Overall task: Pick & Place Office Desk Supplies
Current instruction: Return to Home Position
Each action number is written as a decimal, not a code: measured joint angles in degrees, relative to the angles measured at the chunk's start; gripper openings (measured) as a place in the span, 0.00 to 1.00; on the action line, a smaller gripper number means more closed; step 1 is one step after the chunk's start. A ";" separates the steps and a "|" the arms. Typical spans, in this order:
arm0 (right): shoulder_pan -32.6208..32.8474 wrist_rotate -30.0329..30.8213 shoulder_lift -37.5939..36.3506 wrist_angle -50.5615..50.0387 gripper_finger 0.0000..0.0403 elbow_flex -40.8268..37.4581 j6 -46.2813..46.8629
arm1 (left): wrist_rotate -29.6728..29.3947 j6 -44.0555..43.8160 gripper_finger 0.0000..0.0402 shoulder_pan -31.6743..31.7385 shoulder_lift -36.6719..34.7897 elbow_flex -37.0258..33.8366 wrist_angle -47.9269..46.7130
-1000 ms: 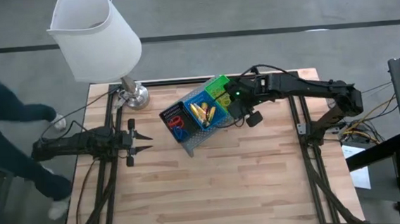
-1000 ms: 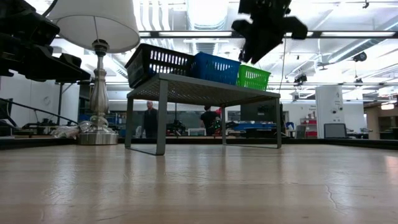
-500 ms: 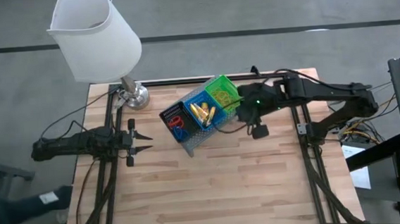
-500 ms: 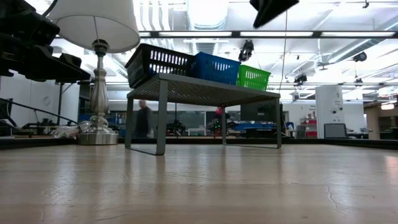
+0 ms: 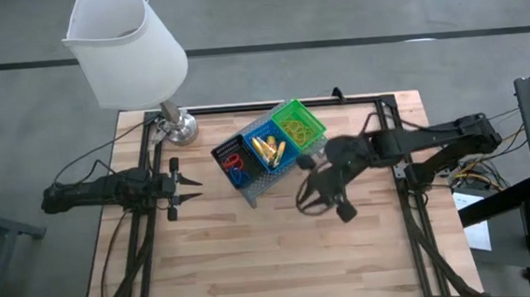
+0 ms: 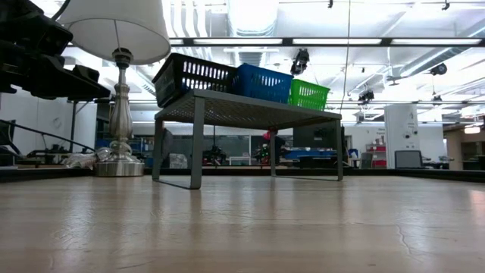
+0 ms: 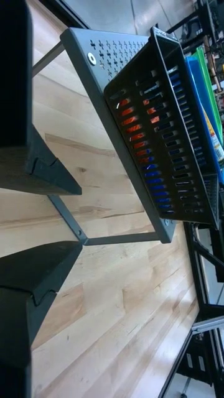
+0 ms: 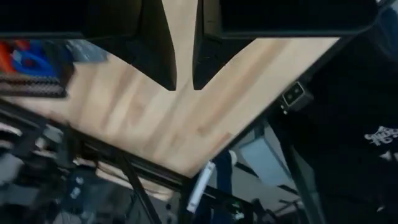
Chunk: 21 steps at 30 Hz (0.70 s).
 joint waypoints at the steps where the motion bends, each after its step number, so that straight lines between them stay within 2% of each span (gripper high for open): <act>1: 0.92 -0.01 0.11 2.33 0.12 -1.14 -0.06 | -0.01 0.01 0.33 0.01 0.00 0.00 0.02; 5: 3.99 0.22 0.58 12.81 0.11 -6.88 -0.43 | -0.02 0.01 0.33 0.02 0.00 0.00 0.02; 10: 4.84 1.03 0.58 36.84 0.11 -15.95 0.87 | -0.01 0.00 0.33 0.00 -0.02 0.00 0.00; 12: 3.69 3.60 -0.93 39.50 0.11 -17.67 5.57 | -0.01 0.01 0.33 0.00 -0.02 0.00 0.01; 16: 2.73 5.65 -6.24 35.72 0.11 -22.55 11.85 | -0.02 0.01 0.33 0.00 -0.02 0.00 0.02; 19: 4.57 11.65 -11.90 42.01 0.11 -29.93 10.75 | -0.02 -0.01 0.33 0.02 0.00 0.00 0.02; 21: 6.37 20.87 -16.21 51.41 0.11 -35.99 6.77 | -0.02 -0.01 0.33 0.00 -0.02 0.00 0.02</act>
